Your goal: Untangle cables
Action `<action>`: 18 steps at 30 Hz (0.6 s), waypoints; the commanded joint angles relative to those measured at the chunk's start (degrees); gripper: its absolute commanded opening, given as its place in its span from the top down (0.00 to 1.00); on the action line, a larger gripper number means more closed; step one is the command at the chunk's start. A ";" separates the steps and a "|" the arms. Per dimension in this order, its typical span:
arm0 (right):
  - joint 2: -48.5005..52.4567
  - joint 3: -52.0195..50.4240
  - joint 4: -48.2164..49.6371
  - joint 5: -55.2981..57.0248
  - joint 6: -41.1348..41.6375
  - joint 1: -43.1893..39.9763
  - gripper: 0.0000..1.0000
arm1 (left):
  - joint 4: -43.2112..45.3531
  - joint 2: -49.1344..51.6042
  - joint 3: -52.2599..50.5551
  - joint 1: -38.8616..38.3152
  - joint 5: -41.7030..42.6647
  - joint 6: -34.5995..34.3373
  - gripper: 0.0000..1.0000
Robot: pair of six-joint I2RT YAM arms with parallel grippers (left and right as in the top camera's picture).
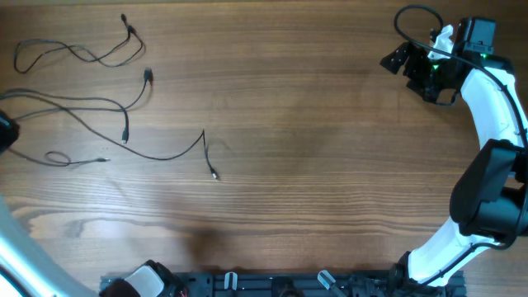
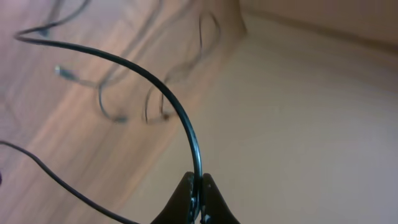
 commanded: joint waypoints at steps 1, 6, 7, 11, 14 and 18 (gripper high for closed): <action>-1.11 0.17 0.13 0.50 0.07 0.28 0.00 | 0.13 3.89 -0.04 2.08 -11.61 -0.98 0.96; -1.11 0.17 0.13 0.52 0.07 0.28 0.00 | 5.62 12.13 -0.04 5.18 -25.29 10.93 0.96; -1.11 0.17 0.13 0.52 0.07 0.28 0.00 | 8.41 14.19 -0.04 5.84 -25.57 17.29 0.96; -1.11 0.17 0.13 0.52 0.07 0.28 0.00 | 15.10 19.26 -0.04 9.27 -25.51 32.33 0.96; -1.11 0.17 0.13 0.52 0.04 0.28 0.00 | 14.99 22.12 -0.04 12.28 -25.90 32.61 0.96; -1.11 0.17 0.13 0.52 0.07 0.28 0.00 | 16.39 26.25 -0.04 13.09 -25.88 41.57 0.96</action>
